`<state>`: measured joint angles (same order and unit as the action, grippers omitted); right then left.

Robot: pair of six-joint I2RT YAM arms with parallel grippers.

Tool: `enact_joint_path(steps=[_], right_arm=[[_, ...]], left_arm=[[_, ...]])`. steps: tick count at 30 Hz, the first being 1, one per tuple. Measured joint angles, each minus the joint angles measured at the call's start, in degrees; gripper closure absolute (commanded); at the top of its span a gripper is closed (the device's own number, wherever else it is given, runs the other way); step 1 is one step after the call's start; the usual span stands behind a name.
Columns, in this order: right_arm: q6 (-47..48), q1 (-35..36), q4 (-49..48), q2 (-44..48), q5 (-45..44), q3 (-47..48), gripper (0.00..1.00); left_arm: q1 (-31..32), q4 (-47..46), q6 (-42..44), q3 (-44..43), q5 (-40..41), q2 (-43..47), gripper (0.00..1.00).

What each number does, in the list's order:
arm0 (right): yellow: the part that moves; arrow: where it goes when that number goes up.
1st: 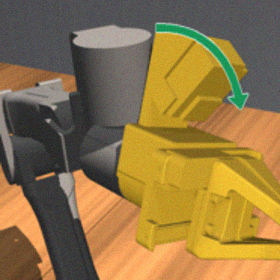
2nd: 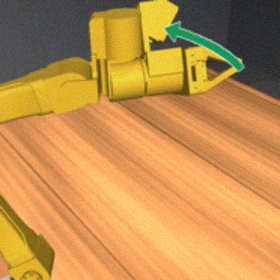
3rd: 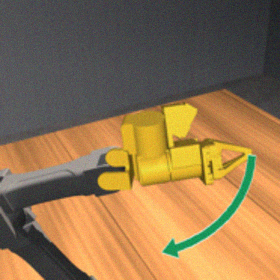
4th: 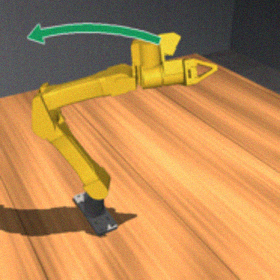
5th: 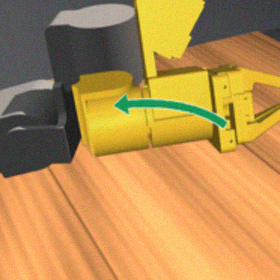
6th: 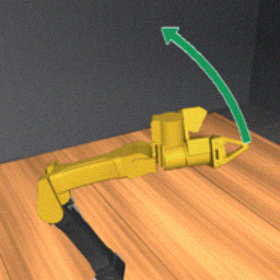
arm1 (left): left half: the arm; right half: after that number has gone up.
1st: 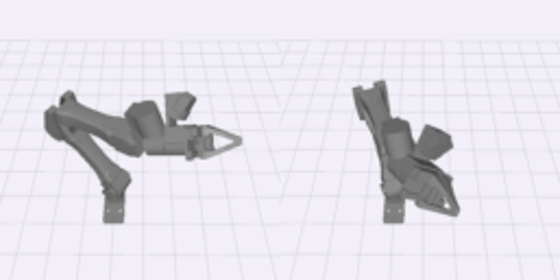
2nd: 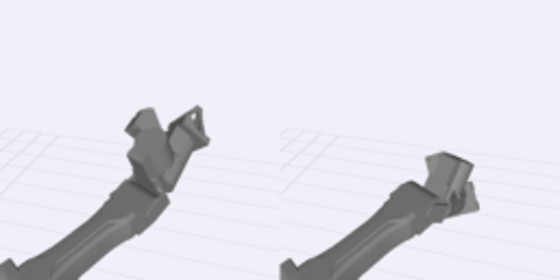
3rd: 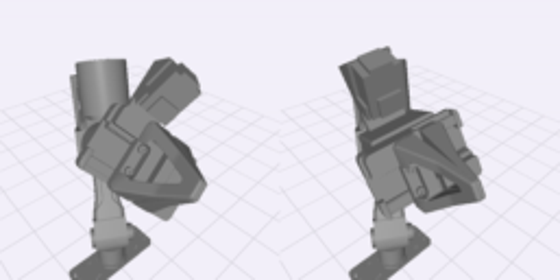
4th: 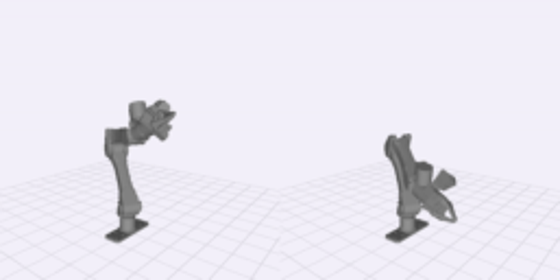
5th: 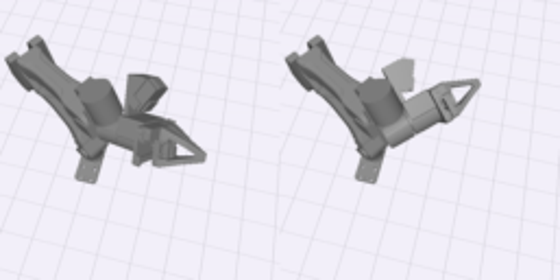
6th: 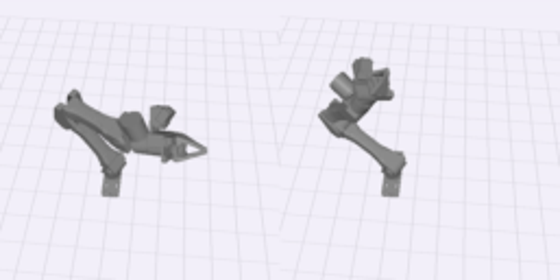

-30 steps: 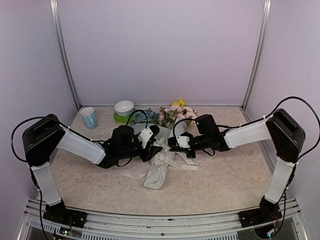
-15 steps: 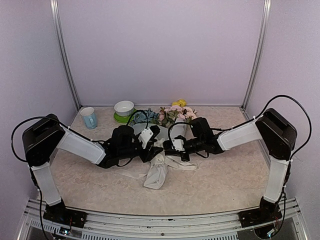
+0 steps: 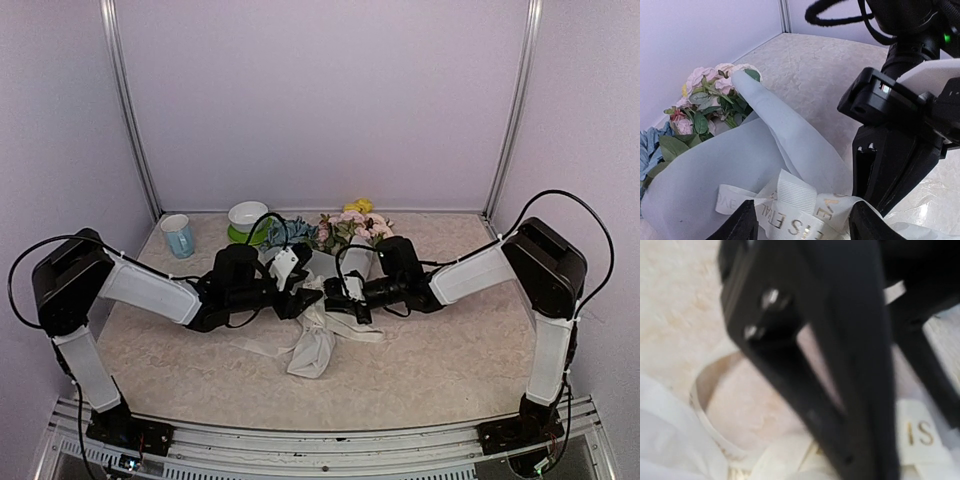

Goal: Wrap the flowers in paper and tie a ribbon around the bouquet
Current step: Cross the half-tied ribbon over the folded bouquet.

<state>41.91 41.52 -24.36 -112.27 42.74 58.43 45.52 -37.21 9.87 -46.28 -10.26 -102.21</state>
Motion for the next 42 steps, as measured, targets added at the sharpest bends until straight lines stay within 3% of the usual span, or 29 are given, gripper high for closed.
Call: enact_joint_path(steps=[3,13,15,24,27,30,33,40,42], right_arm=[[-1.92,0.00,-1.88,-0.11,1.53,-0.22,1.00],[-3.52,0.00,-2.73,-1.20,3.13,-0.07,1.00],[-3.63,0.00,-1.70,-1.18,3.65,-0.11,1.00],[-5.16,0.00,0.81,-0.66,6.05,-0.70,1.00],[-5.03,0.00,1.97,-0.66,6.69,-0.28,1.00],[-4.70,0.00,4.61,-0.66,7.48,0.72,1.00],[-4.72,0.00,6.08,-0.68,7.65,2.12,1.00],[-4.90,0.00,8.59,-1.31,7.58,4.83,1.00],[-4.92,0.00,9.55,-1.38,7.48,4.98,1.00]], left_arm=[[-0.63,1.81,0.24,0.07,-1.36,2.58,0.30],[-1.64,10.12,0.85,2.62,-5.03,10.84,0.26],[-1.88,11.61,1.11,3.06,-5.70,12.15,0.21],[-3.85,16.22,0.31,2.21,-2.29,10.99,0.26],[-4.20,16.37,0.13,2.97,-2.56,13.73,0.37],[-3.72,16.76,-0.13,4.15,-4.57,17.99,0.70],[-3.04,18.21,1.16,4.20,-7.41,18.86,0.84],[-0.33,26.99,4.83,1.86,-12.31,7.89,0.88],[-0.09,27.47,5.20,1.86,-13.42,7.02,0.82]])
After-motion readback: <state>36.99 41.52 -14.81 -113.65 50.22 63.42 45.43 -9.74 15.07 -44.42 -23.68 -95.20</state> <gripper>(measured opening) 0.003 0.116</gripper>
